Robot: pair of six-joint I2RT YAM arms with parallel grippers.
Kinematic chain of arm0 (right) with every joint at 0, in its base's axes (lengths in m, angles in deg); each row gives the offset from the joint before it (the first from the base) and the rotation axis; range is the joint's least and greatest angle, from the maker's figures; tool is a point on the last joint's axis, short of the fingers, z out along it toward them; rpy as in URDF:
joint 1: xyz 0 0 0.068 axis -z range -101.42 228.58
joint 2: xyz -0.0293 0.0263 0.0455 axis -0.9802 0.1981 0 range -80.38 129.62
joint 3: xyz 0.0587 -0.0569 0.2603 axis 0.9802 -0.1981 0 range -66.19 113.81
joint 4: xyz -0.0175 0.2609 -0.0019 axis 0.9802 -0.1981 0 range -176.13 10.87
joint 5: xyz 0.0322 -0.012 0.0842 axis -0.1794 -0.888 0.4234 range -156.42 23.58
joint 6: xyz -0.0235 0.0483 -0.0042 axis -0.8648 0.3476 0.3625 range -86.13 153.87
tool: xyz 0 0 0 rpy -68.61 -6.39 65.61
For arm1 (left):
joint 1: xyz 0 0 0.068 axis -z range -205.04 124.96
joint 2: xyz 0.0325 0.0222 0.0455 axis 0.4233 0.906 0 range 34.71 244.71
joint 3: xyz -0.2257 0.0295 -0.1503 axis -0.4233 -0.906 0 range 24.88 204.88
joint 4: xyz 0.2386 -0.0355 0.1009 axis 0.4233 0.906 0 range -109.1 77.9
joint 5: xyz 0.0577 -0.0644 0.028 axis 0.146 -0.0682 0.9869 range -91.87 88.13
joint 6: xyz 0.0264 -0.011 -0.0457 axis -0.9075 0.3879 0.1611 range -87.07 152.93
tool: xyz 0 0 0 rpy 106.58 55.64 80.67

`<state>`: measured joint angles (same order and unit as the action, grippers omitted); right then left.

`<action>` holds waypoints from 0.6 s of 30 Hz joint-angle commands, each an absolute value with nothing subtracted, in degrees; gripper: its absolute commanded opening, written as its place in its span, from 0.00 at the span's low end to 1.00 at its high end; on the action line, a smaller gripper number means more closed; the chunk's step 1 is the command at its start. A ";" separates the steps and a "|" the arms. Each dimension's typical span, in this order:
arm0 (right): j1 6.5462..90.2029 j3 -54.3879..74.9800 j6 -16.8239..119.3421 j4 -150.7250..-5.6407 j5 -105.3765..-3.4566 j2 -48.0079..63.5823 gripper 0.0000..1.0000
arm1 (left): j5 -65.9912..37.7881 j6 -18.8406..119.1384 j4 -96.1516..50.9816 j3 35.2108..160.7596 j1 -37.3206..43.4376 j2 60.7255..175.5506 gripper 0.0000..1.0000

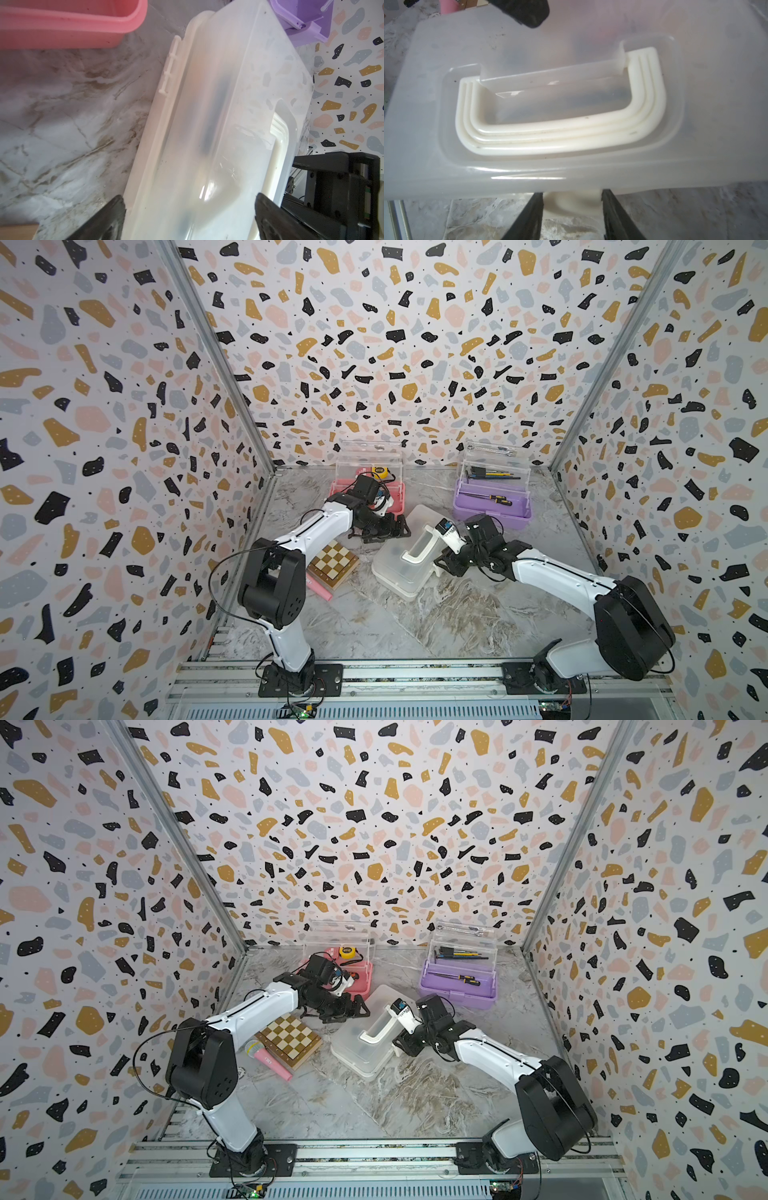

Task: Close toolboxes
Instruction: Fasten the toolbox latch on the toolbox.

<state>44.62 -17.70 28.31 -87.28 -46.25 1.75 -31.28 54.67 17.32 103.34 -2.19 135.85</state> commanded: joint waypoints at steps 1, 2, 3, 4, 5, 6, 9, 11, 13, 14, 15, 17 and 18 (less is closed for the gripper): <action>44.65 -15.32 27.85 -86.64 -46.77 1.17 0.47 | -31.36 54.40 17.92 102.89 -2.94 133.94 0.95; 44.63 -15.11 28.10 -87.06 -47.40 0.50 0.47 | -31.78 55.12 17.77 103.03 -3.25 133.87 0.95; 44.65 -14.84 28.60 -87.62 -48.36 -0.21 0.47 | -32.34 55.63 17.66 103.31 -3.48 133.87 0.96; 44.73 -14.57 29.30 -88.43 -49.45 -1.35 0.47 | -32.75 56.41 17.54 103.68 -3.81 133.76 0.96; 44.83 -14.36 30.12 -89.42 -50.32 -2.66 0.48 | -33.09 57.15 17.42 104.12 -4.07 133.61 0.96; 44.83 -14.26 30.99 -90.08 -51.01 -3.77 0.48 | -33.23 57.51 17.44 104.64 -4.20 133.52 0.97; 44.89 -14.75 35.86 -91.74 -51.45 -7.42 0.52 | -34.12 57.98 17.64 106.64 -4.38 133.48 0.99; 44.91 -14.78 42.49 -93.74 -53.55 -9.02 0.52 | -35.19 58.20 17.72 107.64 -4.43 133.71 0.99; 44.97 -14.07 51.42 -97.05 -56.89 -9.78 0.53 | -36.08 58.72 16.93 107.62 -4.32 133.70 0.99; 45.00 -13.42 57.00 -99.09 -57.66 -9.93 0.53 | -36.36 59.02 16.54 107.28 -4.39 133.67 0.99; 45.00 -12.82 62.12 -100.43 -57.98 -10.02 0.54 | -36.58 59.16 16.38 107.03 -4.31 133.61 0.99; 45.00 -13.09 73.36 -101.51 -56.48 -9.98 0.56 | -36.74 59.44 15.89 106.05 -4.39 133.15 0.99; 45.00 -13.89 78.57 -100.82 -55.32 -9.85 0.58 | -36.63 59.41 15.56 105.44 -4.36 132.83 0.99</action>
<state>44.84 -14.36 58.80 -96.11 -54.95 -9.42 -35.11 58.71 16.78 105.98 -4.35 135.61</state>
